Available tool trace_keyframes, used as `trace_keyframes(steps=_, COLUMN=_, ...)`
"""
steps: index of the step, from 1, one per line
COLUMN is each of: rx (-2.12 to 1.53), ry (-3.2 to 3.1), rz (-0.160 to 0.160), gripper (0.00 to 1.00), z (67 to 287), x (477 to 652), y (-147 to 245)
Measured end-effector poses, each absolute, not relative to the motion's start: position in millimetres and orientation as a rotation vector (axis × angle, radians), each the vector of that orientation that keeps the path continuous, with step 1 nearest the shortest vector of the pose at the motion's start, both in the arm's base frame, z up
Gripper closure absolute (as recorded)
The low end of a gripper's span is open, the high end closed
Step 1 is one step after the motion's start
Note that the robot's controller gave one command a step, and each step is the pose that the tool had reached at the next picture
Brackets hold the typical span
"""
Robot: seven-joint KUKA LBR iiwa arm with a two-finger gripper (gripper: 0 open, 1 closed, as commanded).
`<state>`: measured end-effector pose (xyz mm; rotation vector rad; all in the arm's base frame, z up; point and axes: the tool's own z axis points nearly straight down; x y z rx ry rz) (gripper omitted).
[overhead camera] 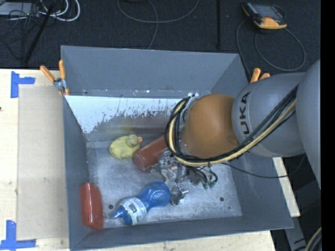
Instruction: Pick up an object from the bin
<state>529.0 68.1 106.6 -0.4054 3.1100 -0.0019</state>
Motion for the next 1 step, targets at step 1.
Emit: trace_keyframes(steps=1, rx=-0.668, ry=3.071, rz=0.005, gripper=0.0, z=103.0, x=503.9, y=105.8)
